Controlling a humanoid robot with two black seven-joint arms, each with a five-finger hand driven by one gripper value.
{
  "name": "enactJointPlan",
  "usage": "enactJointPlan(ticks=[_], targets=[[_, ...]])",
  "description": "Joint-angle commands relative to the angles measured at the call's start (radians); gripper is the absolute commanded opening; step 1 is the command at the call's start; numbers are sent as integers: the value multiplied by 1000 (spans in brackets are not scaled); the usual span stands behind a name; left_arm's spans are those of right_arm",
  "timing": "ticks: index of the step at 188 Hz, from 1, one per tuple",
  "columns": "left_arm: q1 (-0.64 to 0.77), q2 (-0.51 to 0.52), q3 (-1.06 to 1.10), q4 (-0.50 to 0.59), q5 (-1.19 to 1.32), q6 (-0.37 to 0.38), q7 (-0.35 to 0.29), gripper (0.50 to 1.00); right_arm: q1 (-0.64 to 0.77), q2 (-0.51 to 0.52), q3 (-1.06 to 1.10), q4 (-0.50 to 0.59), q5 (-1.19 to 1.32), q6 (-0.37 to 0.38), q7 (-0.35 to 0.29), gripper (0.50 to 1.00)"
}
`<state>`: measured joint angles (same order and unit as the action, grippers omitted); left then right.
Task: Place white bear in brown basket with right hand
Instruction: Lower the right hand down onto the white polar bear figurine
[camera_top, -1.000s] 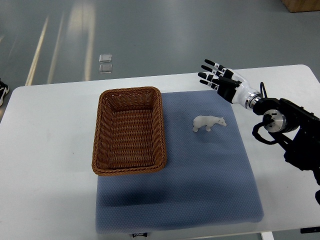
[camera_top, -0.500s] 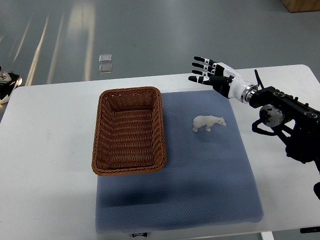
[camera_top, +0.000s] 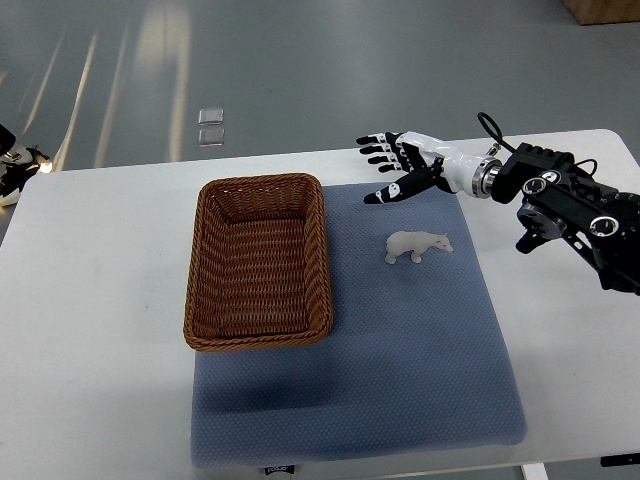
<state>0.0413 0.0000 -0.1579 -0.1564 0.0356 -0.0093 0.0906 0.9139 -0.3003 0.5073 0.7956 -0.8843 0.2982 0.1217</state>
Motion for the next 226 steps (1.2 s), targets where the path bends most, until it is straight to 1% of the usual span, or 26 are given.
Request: enactJointPlan(ticks=[1, 40, 104, 142, 226], targets=[[0, 0, 0, 0, 0, 0, 0, 1000, 26, -13, -55, 10, -67, 10, 15, 928], [0, 0, 0, 0, 0, 0, 0, 1000, 56, -10, -121, 11, -219, 10, 56, 928], [0, 0, 0, 0, 0, 0, 0, 1000, 163, -17, -263, 11, -314, 15, 99, 928], [0, 0, 0, 0, 0, 0, 0, 1000, 189, -14, -294, 11, -344, 33, 101, 928], [-1, 0, 0, 0, 0, 0, 0, 1000, 180, -13, -358, 11, -410, 33, 101, 928]])
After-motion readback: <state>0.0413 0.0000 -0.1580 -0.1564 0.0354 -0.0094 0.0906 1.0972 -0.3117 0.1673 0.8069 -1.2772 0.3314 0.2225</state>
